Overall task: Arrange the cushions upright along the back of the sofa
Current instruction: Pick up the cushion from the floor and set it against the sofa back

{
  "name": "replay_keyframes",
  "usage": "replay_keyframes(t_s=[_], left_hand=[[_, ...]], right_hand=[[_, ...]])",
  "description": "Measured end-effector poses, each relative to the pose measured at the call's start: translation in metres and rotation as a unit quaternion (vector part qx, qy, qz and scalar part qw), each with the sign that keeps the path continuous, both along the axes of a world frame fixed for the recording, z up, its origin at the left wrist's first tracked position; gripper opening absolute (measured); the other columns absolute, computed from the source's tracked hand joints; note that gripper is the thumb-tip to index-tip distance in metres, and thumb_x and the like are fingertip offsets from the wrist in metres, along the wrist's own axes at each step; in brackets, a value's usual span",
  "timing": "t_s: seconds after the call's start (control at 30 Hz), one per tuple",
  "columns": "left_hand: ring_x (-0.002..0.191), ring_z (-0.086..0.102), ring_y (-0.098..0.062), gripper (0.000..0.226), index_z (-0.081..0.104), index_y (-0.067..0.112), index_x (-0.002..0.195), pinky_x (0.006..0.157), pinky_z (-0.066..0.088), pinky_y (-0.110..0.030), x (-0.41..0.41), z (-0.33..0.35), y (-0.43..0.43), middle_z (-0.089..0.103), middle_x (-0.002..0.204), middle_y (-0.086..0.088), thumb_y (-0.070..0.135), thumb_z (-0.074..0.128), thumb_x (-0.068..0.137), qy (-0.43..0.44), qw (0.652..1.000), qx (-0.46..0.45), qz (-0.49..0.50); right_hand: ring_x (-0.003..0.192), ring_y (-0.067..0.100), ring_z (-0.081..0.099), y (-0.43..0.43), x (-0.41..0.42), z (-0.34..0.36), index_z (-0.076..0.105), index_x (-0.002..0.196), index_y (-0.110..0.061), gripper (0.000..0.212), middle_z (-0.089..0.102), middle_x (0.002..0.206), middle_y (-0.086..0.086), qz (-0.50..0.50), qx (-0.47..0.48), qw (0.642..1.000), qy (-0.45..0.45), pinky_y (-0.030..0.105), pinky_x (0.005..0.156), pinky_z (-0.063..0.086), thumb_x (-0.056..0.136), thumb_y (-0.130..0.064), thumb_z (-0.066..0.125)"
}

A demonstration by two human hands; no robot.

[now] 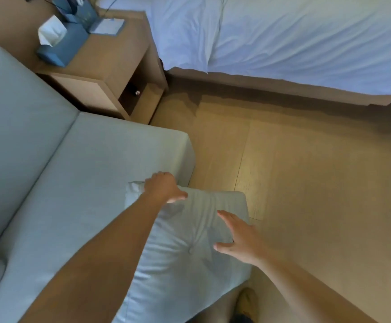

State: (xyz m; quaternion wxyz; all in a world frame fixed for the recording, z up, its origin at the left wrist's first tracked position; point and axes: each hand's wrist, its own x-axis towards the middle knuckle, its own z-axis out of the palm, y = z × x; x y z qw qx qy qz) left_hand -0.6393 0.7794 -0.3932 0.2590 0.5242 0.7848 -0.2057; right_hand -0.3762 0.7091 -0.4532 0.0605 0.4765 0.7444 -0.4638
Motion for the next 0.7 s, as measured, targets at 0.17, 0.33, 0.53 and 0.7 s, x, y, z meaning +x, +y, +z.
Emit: replay_keyframes(t_s=[0.17,0.33,0.53,0.7], left_hand=[[0.125,0.056,-0.033,0.104,0.060,0.015,0.132,0.109,0.036,-0.049,-0.035,-0.059,0.045,0.061,0.134,-0.006,0.089,0.069,0.059,0.024,0.985,-0.168,-0.017],[0.104,0.063,-0.026,0.093,0.068,0.017,0.115,0.092,0.050,-0.038,-0.048,-0.101,0.063,0.064,0.112,-0.002,0.085,0.079,0.053,-0.009,0.969,-0.247,0.004],[0.091,0.066,-0.027,0.068,0.067,0.014,0.114,0.076,0.052,-0.035,-0.016,-0.083,0.044,0.065,0.101,-0.004,0.053,0.089,0.063,0.008,0.983,-0.174,-0.050],[0.101,0.068,-0.031,0.038,0.063,0.019,0.111,0.076,0.042,-0.034,0.029,0.014,-0.046,0.069,0.110,-0.008,0.046,0.069,0.085,0.009,0.983,-0.022,-0.184]], right_hand=[[0.152,0.002,0.013,-0.003,0.018,-0.041,0.008,0.157,-0.046,0.100,0.011,0.167,-0.024,0.001,-0.028,0.998,0.055,0.052,0.124,0.020,0.079,-0.071,0.065],[0.151,-0.002,0.013,-0.010,0.030,-0.076,0.009,0.158,-0.046,0.100,0.012,0.166,-0.027,-0.025,-0.039,0.996,0.077,0.046,0.124,0.020,0.078,-0.072,0.064],[0.152,0.008,0.019,0.000,0.026,-0.079,0.007,0.159,-0.041,0.106,0.015,0.168,-0.018,-0.048,-0.061,0.997,0.030,0.049,0.124,0.020,0.080,-0.062,0.075],[0.156,0.020,0.010,0.054,0.029,-0.062,-0.015,0.159,-0.026,0.145,0.000,0.172,-0.003,0.054,0.044,0.992,-0.104,0.049,0.124,0.018,0.065,-0.051,0.091]])
